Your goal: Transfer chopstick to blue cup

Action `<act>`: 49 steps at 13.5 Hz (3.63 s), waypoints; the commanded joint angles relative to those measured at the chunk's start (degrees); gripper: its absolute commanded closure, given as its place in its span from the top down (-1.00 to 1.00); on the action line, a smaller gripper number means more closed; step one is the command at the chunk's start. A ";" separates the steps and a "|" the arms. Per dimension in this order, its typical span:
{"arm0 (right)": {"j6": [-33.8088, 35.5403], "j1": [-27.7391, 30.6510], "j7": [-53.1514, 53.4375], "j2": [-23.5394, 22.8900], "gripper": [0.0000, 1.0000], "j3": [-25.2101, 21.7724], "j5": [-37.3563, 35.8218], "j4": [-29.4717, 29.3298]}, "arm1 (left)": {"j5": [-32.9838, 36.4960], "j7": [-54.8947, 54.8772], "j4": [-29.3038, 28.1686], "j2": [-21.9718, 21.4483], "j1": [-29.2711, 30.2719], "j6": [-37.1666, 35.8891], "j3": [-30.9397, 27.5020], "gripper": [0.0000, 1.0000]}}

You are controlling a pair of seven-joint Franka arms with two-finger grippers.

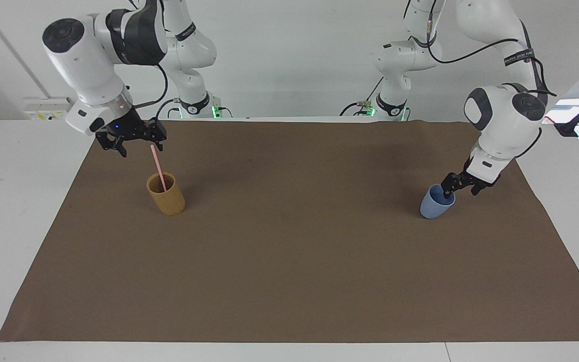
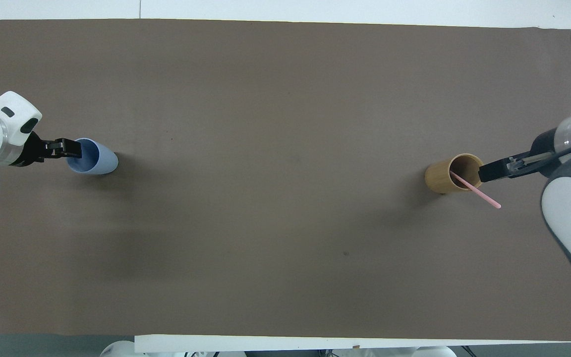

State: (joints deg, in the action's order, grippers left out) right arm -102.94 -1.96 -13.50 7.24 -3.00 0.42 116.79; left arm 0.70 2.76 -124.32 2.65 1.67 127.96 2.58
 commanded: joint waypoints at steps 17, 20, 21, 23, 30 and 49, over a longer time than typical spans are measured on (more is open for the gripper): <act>-0.78 2.31 -6.54 0.41 -0.51 -0.07 0.63 7.93 | 0.44 51.12 12.61 10.97 -39.46 0.89 -0.12 -0.10; -0.69 2.22 -6.28 0.41 -0.51 -0.07 0.63 7.75 | 0.44 51.12 17.07 9.92 -38.85 -7.59 -0.21 0.70; -0.51 2.13 -6.28 0.41 -0.51 -0.07 0.63 7.75 | 0.44 51.03 19.70 8.61 -38.67 -12.68 -0.21 0.80; 1.33 2.13 -6.28 0.15 -0.54 -0.07 0.54 6.79 | 0.53 50.50 22.44 5.19 -36.49 -19.30 -0.38 0.99; 2.30 1.87 -6.37 -0.82 -1.00 -0.07 -0.95 4.41 | 0.62 7.68 35.26 -2.74 -7.16 -43.13 -0.38 0.99; 38.81 -18.48 16.69 -11.19 -1.00 2.48 6.76 -39.27 | 0.53 2.60 34.41 -3.18 -3.34 -42.35 -0.29 1.00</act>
State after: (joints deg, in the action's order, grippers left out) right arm -61.26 -14.17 -5.69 -2.24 -0.83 5.26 79.32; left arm 1.08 5.16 -89.87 -0.41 -1.81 86.55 2.31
